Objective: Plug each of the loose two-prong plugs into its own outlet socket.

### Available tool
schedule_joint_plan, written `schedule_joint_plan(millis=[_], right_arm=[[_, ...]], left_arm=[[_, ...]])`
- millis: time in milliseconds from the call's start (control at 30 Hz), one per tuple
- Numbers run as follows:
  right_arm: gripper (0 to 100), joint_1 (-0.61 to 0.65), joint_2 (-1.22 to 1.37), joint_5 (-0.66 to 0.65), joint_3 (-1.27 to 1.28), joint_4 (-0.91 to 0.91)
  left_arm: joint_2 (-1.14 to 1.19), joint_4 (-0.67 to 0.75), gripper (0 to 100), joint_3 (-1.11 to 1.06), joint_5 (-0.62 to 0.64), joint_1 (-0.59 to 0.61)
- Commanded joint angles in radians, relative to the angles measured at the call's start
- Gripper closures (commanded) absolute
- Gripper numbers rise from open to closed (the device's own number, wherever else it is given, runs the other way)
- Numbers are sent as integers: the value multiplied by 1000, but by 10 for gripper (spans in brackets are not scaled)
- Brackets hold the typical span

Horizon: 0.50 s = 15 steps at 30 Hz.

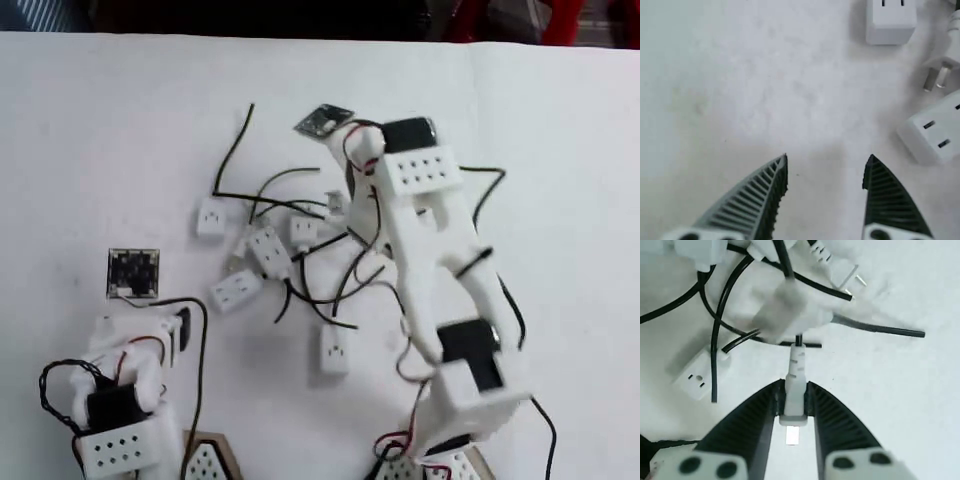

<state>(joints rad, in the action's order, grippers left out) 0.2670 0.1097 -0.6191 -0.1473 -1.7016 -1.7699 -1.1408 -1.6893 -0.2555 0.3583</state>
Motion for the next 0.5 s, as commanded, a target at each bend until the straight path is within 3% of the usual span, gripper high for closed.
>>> schedule_joint_plan(millis=[0,200,333,467], right_arm=[[981,13,-268,2,118,-10],[981,16,-624,5,342,45],[981,15,-796,26,502,131],[981,42,-908,121,620,249]], left_arm=[[-1,21,755,28,-5,13],[-1,20,755,118,25,7],[-1,23,755,250,216,2],[-1,41,753,338,302,-143]])
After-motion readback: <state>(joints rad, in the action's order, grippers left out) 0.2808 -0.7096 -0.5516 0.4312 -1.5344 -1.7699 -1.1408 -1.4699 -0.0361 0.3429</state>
